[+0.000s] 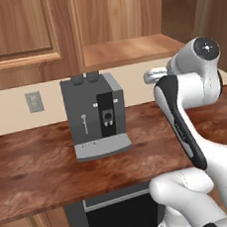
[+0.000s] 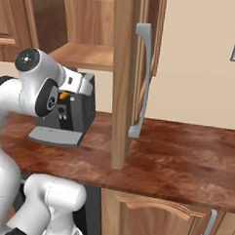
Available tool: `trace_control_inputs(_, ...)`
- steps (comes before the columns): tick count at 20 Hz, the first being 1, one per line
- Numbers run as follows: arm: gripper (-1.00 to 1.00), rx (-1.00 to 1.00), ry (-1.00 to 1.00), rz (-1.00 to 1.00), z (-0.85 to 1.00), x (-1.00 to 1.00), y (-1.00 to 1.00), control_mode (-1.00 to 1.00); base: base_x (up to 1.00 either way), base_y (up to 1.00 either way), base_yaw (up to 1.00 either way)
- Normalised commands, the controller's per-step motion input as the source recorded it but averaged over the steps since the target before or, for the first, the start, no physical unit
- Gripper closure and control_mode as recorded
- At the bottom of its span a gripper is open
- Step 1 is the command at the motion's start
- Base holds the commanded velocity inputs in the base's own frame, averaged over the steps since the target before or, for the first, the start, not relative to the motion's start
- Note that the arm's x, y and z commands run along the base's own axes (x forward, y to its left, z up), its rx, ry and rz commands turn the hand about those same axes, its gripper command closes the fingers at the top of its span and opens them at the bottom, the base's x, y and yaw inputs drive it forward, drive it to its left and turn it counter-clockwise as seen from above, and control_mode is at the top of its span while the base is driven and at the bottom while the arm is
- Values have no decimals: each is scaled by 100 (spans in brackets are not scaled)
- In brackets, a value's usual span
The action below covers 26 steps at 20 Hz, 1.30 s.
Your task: Pick the carrots from the cabinet and place them in one bowl. Pick the tangerine from the sink and place it in the other bowl.
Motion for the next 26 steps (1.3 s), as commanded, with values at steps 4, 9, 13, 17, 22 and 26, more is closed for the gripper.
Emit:
trace_control_inputs(4,100,0,6,0,-25,-29,13,-100,0,0,0)
trace_control_inputs(9,100,0,12,0,-27,-22,15,-100,0,0,0)
trace_control_inputs(13,100,-3,14,0,-28,-15,14,-100,0,0,0)
trace_control_inputs(17,100,-9,13,0,-29,-15,4,-100,0,0,0)
trace_control_inputs(22,100,-7,16,0,-28,-15,-3,-100,0,0,0)
trace_control_inputs(26,100,-3,17,0,-29,-11,-5,-100,0,0,0)
